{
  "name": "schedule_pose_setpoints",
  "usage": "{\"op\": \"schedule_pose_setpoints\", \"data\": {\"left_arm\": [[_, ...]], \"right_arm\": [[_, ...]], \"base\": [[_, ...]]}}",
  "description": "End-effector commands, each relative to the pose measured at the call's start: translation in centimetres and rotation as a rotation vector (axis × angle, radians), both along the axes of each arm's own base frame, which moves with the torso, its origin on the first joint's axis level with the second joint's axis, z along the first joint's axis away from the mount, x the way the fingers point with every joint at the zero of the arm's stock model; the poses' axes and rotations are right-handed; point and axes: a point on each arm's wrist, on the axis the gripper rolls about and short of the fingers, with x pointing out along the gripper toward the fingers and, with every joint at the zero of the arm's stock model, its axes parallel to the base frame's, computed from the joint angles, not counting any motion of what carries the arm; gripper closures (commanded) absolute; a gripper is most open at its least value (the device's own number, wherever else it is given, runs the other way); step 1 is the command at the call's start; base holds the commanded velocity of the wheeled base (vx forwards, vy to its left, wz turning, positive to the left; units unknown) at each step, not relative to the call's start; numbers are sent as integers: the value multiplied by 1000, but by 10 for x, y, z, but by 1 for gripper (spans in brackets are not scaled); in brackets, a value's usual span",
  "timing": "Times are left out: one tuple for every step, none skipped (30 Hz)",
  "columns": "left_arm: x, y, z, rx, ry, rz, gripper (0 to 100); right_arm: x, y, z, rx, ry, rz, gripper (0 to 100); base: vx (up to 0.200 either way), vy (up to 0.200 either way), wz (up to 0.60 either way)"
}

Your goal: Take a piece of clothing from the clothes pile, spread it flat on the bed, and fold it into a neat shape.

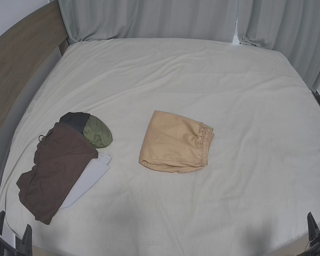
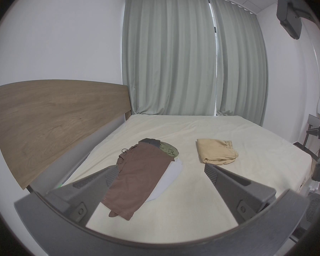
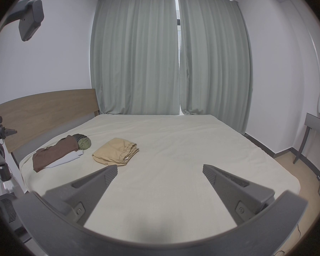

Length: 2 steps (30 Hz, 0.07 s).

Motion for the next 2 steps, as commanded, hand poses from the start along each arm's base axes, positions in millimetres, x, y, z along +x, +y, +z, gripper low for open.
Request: {"op": "schedule_pose_setpoints", "data": {"left_arm": [[0, 0, -5, 1, 3, 2, 0], [0, 0, -5, 2, 4, 0, 0]], "right_arm": [[0, 0, -5, -4, 4, 0, 0], [0, 0, -5, -4, 4, 0, 0]], "base": [[0, 0, 0], [0, 0, 0]]}}
